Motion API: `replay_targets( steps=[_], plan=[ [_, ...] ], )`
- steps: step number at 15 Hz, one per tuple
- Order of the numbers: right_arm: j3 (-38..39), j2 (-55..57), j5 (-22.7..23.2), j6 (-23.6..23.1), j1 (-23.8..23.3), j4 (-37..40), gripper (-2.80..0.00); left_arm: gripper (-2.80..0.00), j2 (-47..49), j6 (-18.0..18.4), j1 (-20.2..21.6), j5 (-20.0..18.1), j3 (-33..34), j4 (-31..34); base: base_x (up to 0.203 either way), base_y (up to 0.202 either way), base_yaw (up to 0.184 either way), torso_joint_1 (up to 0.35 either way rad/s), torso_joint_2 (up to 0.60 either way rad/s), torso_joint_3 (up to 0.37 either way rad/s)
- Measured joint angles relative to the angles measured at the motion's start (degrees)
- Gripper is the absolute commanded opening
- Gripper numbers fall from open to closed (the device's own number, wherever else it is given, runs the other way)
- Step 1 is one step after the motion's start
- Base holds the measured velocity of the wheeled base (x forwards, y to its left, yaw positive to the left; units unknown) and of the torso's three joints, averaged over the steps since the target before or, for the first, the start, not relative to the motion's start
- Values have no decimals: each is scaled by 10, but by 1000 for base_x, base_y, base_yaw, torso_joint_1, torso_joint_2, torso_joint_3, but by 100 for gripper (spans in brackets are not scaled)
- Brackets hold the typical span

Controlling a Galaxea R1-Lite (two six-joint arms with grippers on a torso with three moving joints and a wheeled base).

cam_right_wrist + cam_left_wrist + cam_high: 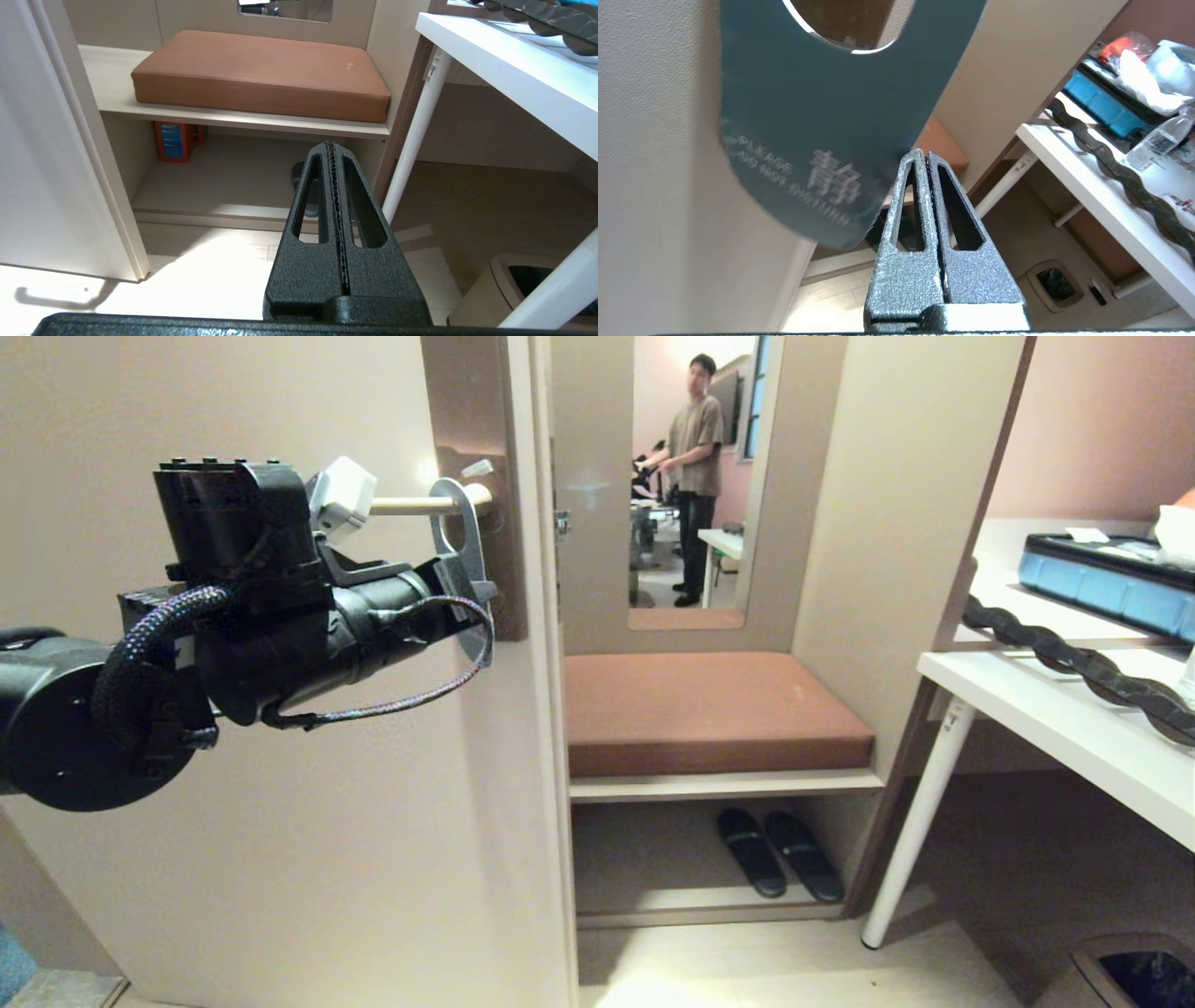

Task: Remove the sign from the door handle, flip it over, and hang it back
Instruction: Hang the sign back with the other side facing out

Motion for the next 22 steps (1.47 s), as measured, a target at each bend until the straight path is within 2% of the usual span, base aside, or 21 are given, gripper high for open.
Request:
replay_targets(
  steps=[13, 18, 22],
  plan=[
    [0, 0, 0, 0, 0, 0, -280, -280, 10, 1, -27, 1, -11, -16, 0, 0, 0, 0, 0, 0],
    [0, 0, 0, 0, 0, 0, -280, -280, -26, 3, -23, 3, 37, -16, 0, 0, 0, 0, 0, 0],
    [0, 0, 0, 0, 0, 0, -280, -280, -64, 4, 0, 6, 74, -16, 0, 0, 0, 0, 0, 0]
  ],
)
